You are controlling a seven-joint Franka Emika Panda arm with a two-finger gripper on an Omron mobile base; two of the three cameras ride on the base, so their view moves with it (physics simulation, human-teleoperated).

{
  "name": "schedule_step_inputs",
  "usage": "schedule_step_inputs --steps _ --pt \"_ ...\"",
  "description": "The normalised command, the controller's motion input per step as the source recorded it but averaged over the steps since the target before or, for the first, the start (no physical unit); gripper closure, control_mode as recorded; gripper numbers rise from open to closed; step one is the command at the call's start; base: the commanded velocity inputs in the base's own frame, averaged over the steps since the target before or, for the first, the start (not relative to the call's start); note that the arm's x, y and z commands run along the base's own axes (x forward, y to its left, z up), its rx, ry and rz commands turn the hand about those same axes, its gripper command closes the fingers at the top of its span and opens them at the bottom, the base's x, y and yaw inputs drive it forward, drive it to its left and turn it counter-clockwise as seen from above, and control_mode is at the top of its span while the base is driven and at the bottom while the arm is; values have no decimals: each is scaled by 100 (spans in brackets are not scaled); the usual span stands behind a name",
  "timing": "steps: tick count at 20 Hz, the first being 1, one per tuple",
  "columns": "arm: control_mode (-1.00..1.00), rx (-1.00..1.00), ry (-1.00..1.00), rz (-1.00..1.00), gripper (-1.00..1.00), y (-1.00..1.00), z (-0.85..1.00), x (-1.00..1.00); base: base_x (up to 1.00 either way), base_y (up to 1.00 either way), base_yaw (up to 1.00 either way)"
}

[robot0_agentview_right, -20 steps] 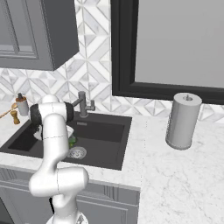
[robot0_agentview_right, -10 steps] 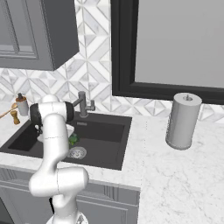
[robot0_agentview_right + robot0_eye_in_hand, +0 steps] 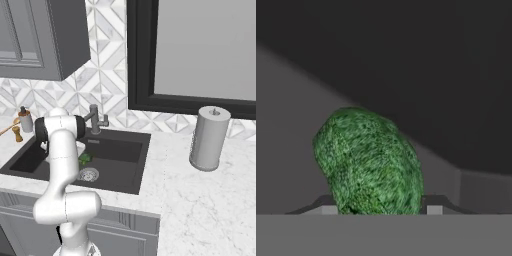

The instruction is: Pick the broccoli from the sink and place it in the bowl. Then pick the bowl and place it in the microwave. Then close the microwave door and press the start button.

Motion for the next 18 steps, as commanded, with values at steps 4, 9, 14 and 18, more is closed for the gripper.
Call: schedule_step_inputs --steps 4,9,14,18 --pt "-100 0 0 7 100 53 49 -86 0 0 0" --pt "-100 1 -10 6 100 72 86 -100 0 0 0" --pt "-100 3 -20 5 100 59 100 -94 0 0 0" --pt "-100 15 -4 9 100 57 100 -73 0 0 0"
